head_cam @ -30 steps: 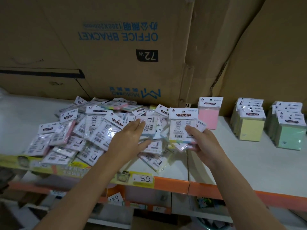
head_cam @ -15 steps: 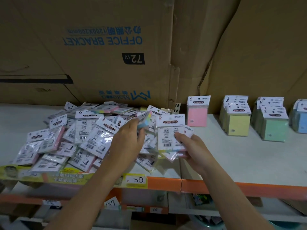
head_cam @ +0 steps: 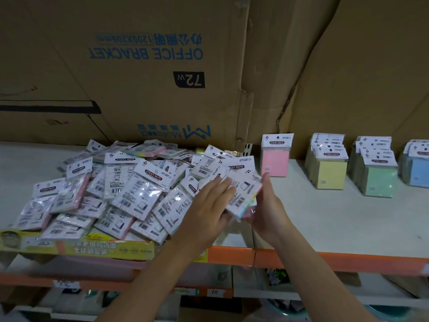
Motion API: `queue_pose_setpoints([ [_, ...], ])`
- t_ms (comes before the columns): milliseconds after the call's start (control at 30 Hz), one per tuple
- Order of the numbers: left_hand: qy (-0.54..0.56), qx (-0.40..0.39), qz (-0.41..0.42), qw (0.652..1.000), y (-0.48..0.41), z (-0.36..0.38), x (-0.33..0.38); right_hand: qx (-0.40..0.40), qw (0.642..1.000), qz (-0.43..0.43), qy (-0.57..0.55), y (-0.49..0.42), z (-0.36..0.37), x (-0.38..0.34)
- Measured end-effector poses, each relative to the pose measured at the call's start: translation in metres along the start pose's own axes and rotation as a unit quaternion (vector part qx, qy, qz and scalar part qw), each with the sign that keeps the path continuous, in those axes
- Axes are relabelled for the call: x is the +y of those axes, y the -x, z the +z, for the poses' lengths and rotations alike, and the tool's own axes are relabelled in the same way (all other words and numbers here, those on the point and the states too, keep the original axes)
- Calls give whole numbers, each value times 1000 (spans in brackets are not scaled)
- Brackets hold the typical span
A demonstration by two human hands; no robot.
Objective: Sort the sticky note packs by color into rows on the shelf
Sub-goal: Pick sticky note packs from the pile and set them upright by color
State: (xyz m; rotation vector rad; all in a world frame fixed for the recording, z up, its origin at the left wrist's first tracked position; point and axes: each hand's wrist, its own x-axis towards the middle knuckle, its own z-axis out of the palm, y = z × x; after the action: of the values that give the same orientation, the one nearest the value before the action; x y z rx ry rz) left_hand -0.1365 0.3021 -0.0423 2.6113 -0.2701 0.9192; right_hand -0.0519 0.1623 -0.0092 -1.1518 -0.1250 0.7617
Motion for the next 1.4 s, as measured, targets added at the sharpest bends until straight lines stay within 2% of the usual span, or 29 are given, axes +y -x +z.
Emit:
queue_pose_setpoints([
  [100,68,-55,-13,996,3,0,-4,-33,999,16,-28,3,-6,-1],
  [200,143,-98,-8,985,4,-4,-7,-28,999,16,24,4,-9,-1],
  [267,193,-100,-33,976,5,-6,-5,-1,999,9,40,4,-11,1],
  [333,189,-82,-66,976,5,-7,1,19,999,0,31,5,-13,2],
  [433,163,-34,-175,971,7,-6,12,54,999,-7,0,11,-22,5],
  [500,206,-37,-278,937,8,-10,24,83,997,-8,-6,19,-28,7],
  [567,271,-65,-321,905,9,-9,38,105,994,-6,0,26,-35,9],
  [700,331,-83,-311,887,11,0,60,123,992,6,4,42,-40,16],
  [800,380,-114,-314,862,12,7,70,134,991,-27,1,58,-43,15],
  [867,377,-94,-313,867,12,13,80,162,983,-75,48,68,-48,14],
  [933,334,-57,-316,886,10,21,91,221,962,-123,105,74,-54,12],
  [1000,321,-81,-315,890,4,27,106,260,941,-155,154,78,-63,8],
  [1100,375,-150,-316,859,-12,38,123,229,926,-178,240,84,-78,-1],
  [1233,434,-142,-363,812,-36,53,138,103,966,-144,189,94,-107,-15],
  [1300,466,-125,-389,785,-45,61,146,99,970,-141,173,98,-124,-22],
  [1400,496,-118,-450,733,-50,75,160,114,953,-144,241,100,-146,-29],
])
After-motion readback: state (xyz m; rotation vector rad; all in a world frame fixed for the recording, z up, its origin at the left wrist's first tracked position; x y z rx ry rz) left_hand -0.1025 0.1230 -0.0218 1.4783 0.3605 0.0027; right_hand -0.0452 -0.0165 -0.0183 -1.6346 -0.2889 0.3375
